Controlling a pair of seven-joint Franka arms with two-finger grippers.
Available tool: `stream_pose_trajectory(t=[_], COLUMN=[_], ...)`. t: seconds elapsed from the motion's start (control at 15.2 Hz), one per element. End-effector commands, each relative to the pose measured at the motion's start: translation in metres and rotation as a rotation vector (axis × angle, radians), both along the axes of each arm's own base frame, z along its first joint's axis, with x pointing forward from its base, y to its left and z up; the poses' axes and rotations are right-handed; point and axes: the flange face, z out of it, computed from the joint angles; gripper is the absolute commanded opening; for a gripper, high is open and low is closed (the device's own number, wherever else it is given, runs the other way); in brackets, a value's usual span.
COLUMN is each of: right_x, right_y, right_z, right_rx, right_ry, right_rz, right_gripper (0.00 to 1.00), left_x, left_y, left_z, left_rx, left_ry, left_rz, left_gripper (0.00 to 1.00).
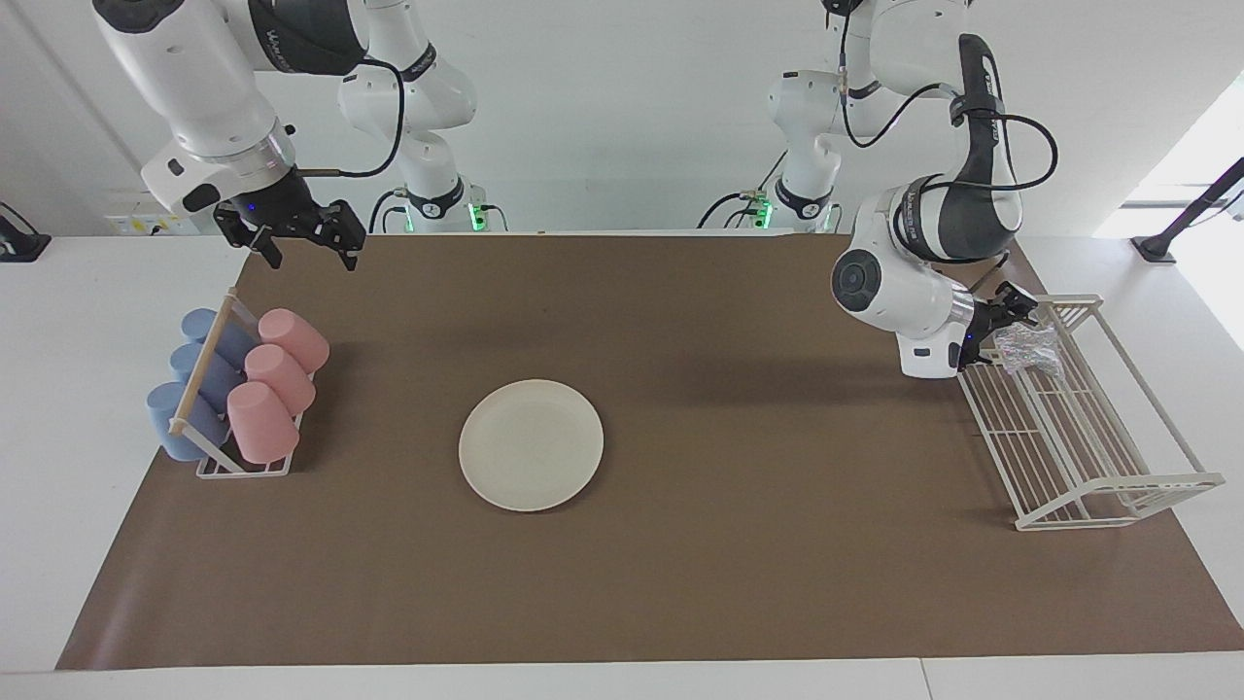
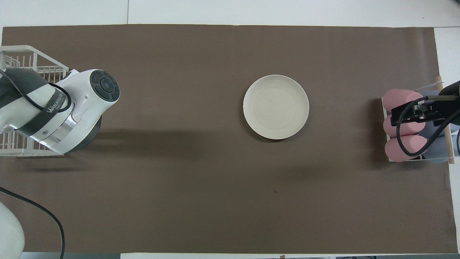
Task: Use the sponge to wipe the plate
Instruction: 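Lower the sponge into the wire rack with the left gripper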
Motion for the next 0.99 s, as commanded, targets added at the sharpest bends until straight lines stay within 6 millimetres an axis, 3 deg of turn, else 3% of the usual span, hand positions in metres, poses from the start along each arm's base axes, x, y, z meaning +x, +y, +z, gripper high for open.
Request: stream_pose_trajectory(t=[0.0,0.26,0.46,0.66,0.92], right_x=[-0.006,-0.006,-0.006,-0.005,-0.005], right_y=[-0.001,-0.001,-0.001,-0.001,-0.001], right_z=[0.001,0.001,0.001,0.002,0.002], right_rx=[0.017,0.017,0.017,0.016,0.016], right_ry=[-0.017,-0.018,-0.018,-0.020,-0.020], right_rz=[0.010,0.011,0.011,0.011,0.011], right_gripper=[1.00,1.00,1.00,1.00,1.00], left_x=[0.008,0.027,0.031,0.011,-0.025], left_y=[0.006,0.014,0.029,0.047,0.048], left_z=[0.020,0.076,0.105,0.146,0.188], left_rx=[-0.095,-0.321,-0.503,-0.699,-0.885], left_ry=[-0.043,-0.014,-0.034,-0.080,0.015], left_rz=[0.019,0.032,0.079,0.123,0.053], left_gripper=[1.00,1.00,1.00,1.00,1.00])
